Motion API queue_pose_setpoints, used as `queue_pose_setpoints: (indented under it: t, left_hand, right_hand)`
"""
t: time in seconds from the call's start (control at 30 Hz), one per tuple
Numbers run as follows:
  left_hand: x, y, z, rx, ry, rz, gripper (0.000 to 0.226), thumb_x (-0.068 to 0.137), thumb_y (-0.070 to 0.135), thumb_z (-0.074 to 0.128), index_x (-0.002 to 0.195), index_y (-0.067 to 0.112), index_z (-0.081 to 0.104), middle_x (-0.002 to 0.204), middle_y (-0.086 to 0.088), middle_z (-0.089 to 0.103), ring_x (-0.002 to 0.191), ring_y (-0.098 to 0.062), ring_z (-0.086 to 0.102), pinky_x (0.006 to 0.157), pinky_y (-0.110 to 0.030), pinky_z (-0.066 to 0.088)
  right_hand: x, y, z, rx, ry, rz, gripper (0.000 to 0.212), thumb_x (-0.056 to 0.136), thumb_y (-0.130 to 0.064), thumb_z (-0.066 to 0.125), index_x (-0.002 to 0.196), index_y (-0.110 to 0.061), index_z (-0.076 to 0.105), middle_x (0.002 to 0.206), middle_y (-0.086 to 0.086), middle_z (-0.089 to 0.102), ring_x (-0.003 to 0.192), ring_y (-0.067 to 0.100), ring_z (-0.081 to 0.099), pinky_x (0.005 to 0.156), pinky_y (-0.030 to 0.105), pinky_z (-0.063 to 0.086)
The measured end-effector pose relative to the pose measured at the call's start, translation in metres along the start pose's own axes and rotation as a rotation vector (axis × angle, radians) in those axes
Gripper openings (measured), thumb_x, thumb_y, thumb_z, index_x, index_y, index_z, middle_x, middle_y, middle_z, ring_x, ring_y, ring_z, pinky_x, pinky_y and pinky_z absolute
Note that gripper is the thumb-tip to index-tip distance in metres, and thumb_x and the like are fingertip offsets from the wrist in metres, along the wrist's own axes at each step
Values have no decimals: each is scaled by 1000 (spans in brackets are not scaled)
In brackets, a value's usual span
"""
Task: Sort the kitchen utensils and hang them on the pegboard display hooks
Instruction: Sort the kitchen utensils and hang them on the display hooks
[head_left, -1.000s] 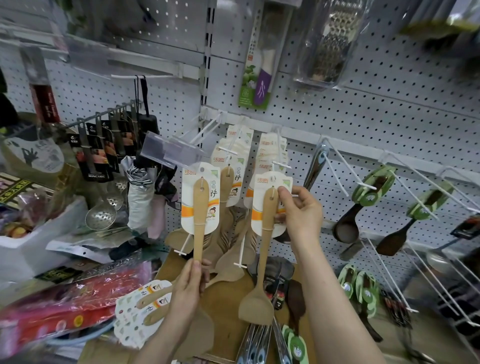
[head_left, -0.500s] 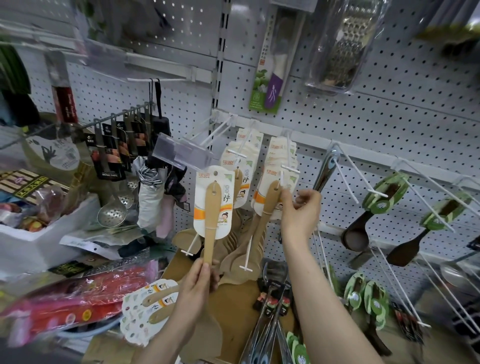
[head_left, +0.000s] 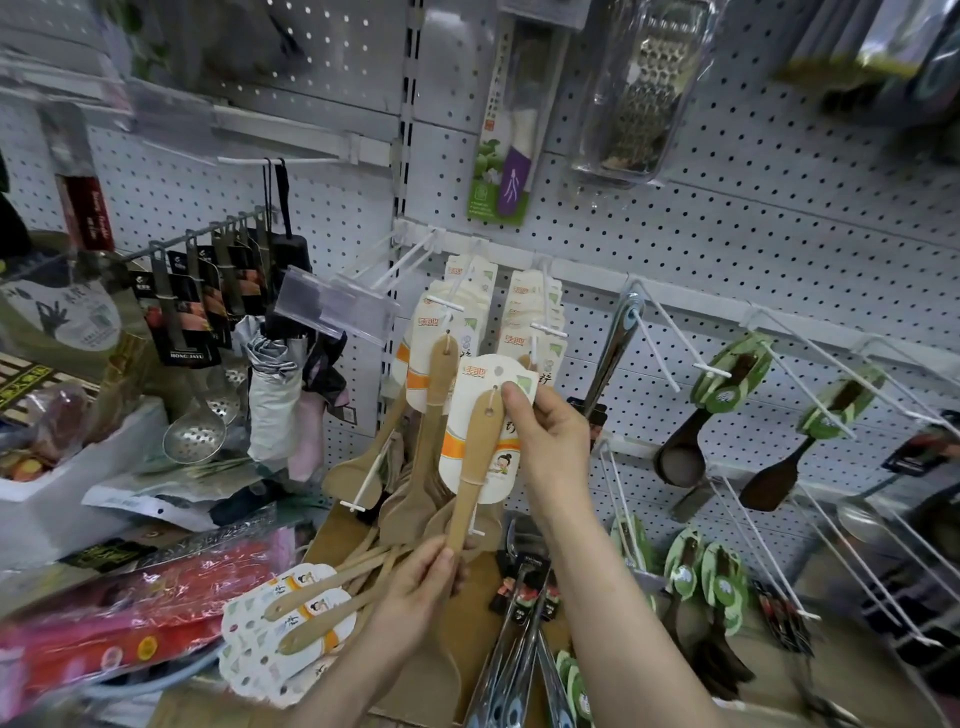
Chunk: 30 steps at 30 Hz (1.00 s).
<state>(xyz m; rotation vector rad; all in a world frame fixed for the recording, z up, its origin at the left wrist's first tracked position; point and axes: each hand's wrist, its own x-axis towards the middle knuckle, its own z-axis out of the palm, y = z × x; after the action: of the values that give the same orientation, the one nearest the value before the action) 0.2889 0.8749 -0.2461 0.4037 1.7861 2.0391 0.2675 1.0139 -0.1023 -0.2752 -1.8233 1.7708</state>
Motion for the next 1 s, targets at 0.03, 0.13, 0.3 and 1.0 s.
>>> queue_pose_setpoints:
  t: [0.03, 0.13, 0.3, 1.0]
  left_hand:
    - [2, 0, 1, 7, -19, -1, 23, 99, 22, 45, 106, 23, 67, 81, 7, 65, 84, -12, 60, 80, -26, 49]
    - [8, 2, 5, 36, -47, 17, 23, 97, 18, 48, 111, 23, 65, 88, 5, 68, 91, -17, 62, 85, -31, 49]
    - [18, -1, 11, 97, -56, 12, 28, 98, 13, 49, 111, 31, 65, 96, 2, 70, 97, -19, 66, 92, -36, 50]
    - [37, -8, 9, 102, -47, -44, 38, 96, 5, 51, 126, 27, 59, 118, 12, 68, 113, -7, 61, 100, -30, 47]
  right_hand:
    - [1, -3, -3, 24, 21, -3, 9, 93, -15, 65, 90, -19, 72, 85, 1, 77, 81, 15, 72, 75, 36, 57]
    - [6, -8, -13, 31, 69, 1, 10, 93, -16, 65, 85, -20, 69, 82, 2, 77, 78, 16, 72, 76, 35, 57]
    - [19, -5, -20, -53, 101, 20, 18, 97, -22, 61, 82, -24, 71, 83, 2, 76, 80, 22, 70, 84, 54, 56]
    - [66, 16, -25, -334, 196, -185, 20, 97, -31, 58, 83, -21, 68, 70, -6, 66, 61, 10, 54, 63, 34, 46]
